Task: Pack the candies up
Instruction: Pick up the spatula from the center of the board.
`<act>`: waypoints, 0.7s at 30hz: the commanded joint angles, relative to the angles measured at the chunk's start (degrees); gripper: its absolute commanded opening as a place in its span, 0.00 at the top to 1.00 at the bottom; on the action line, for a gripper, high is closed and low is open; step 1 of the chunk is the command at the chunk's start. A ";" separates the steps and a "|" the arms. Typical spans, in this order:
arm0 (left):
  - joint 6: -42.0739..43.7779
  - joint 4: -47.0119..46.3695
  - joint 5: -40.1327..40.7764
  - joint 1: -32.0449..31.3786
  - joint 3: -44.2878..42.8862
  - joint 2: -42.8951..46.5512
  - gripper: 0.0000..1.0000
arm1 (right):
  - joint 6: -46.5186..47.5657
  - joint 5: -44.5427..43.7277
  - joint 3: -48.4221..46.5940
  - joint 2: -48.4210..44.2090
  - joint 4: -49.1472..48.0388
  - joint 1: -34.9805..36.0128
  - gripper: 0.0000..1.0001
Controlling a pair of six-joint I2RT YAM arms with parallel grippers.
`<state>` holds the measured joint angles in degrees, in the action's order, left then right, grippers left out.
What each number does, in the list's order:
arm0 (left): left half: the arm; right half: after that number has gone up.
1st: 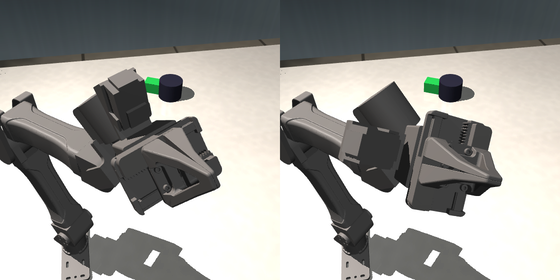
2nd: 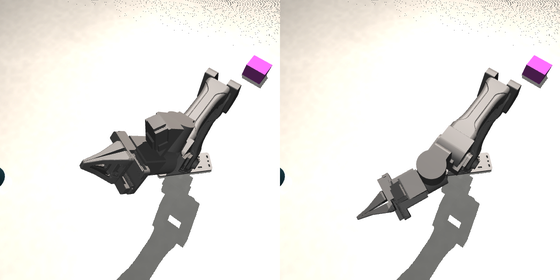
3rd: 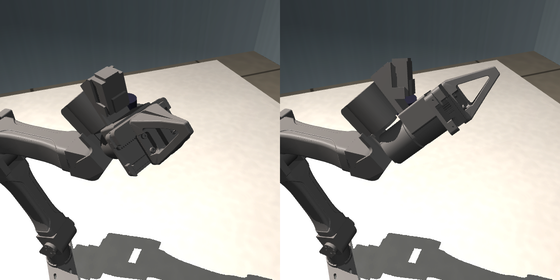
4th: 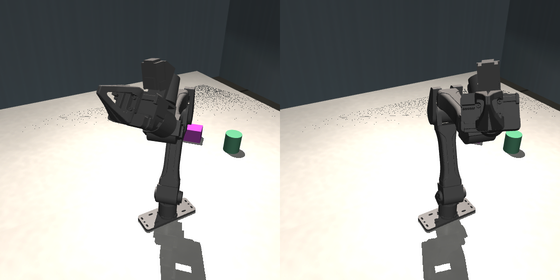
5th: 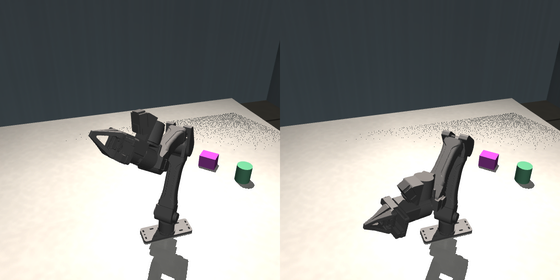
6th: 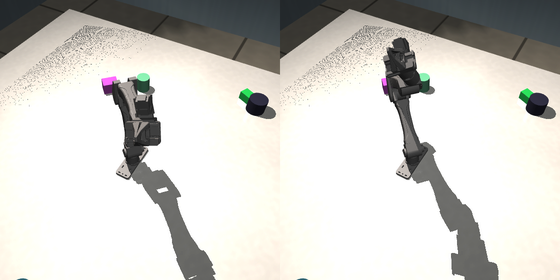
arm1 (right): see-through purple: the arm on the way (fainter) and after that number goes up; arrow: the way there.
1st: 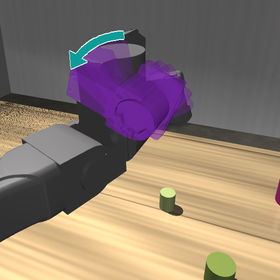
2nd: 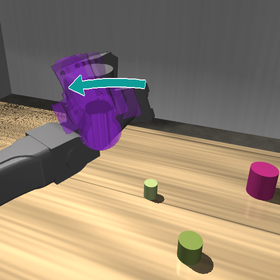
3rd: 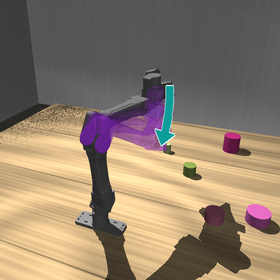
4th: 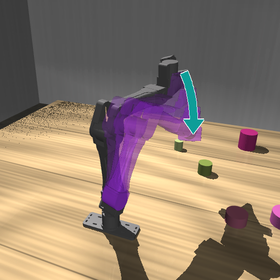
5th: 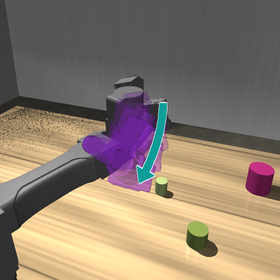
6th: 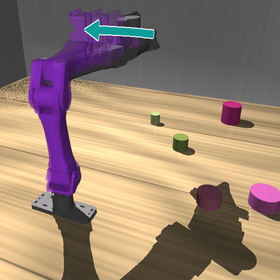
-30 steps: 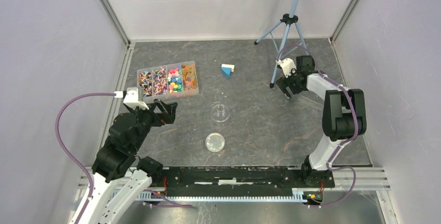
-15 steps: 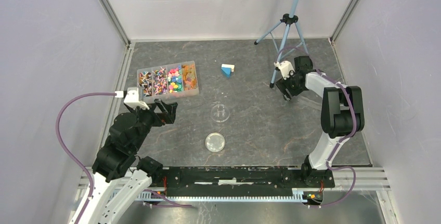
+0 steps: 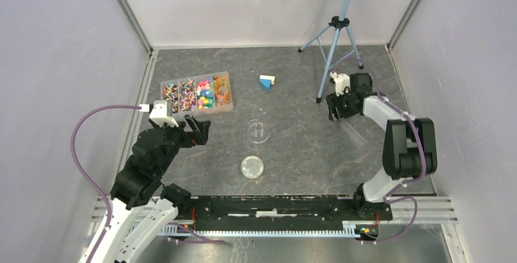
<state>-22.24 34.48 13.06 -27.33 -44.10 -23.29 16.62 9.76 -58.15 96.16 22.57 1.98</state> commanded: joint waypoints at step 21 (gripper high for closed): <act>-8.08 -8.41 -40.81 0.35 -0.78 -13.38 0.00 | -89.52 15.31 49.06 -26.68 -120.98 23.36 0.48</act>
<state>-25.82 35.73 -8.01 -27.31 -46.44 -34.61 -55.88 32.18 -11.68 66.52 -64.12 22.59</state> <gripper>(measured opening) 0.996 0.665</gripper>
